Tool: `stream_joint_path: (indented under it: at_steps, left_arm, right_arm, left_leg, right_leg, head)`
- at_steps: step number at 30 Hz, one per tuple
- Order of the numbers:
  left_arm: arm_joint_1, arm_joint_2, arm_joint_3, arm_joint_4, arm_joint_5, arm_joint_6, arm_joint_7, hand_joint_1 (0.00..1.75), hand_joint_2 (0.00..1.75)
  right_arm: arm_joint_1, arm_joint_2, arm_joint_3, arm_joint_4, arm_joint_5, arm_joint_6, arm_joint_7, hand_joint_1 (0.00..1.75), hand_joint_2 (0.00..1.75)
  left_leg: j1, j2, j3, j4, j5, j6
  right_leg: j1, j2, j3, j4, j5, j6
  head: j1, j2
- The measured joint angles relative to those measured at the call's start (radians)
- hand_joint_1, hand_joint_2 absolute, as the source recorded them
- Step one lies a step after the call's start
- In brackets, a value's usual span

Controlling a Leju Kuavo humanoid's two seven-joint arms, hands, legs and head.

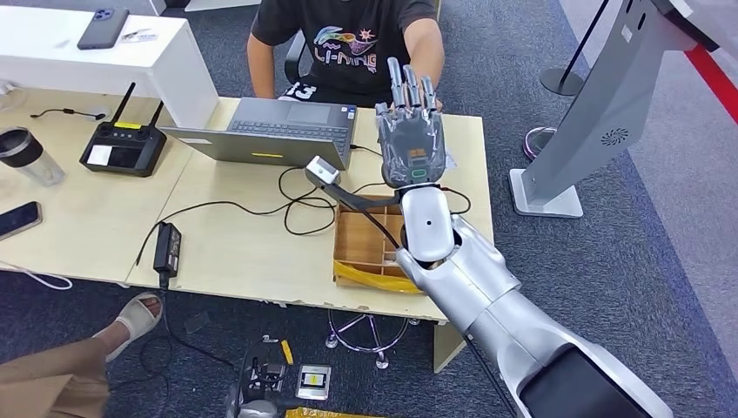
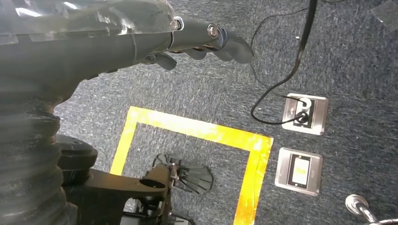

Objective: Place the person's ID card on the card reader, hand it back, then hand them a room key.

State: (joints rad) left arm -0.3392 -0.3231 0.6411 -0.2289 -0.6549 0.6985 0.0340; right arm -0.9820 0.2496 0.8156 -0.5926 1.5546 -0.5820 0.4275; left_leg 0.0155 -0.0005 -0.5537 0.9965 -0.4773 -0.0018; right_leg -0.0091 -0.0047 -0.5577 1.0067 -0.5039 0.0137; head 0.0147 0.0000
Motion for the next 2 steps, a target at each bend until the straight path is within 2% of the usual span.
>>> stream_joint_path:
  at_steps: [1,2]
  left_arm:
    - [0.0,-0.001,0.006,0.0,-0.006,0.0,0.001,0.0,1.75]
    - [0.0,-0.001,0.008,0.0,-0.01,0.0,0.002,0.0,1.75]
  right_arm:
    - [0.0,0.001,0.0,0.01,0.001,0.0,0.001,0.75,1.75]
    - [0.0,0.001,0.0,0.014,0.001,0.0,0.002,0.42,1.75]
  left_leg:
    - [0.0,0.0,0.0,0.0,0.0,0.0]
    - [0.0,0.0,0.0,0.0,0.0,0.0]
  right_leg:
    - [0.0,0.0,0.0,0.0,0.0,0.0]
    - [0.0,0.0,0.0,0.0,0.0,0.0]
  head:
    - [0.0,0.0]
    - [0.0,0.0]
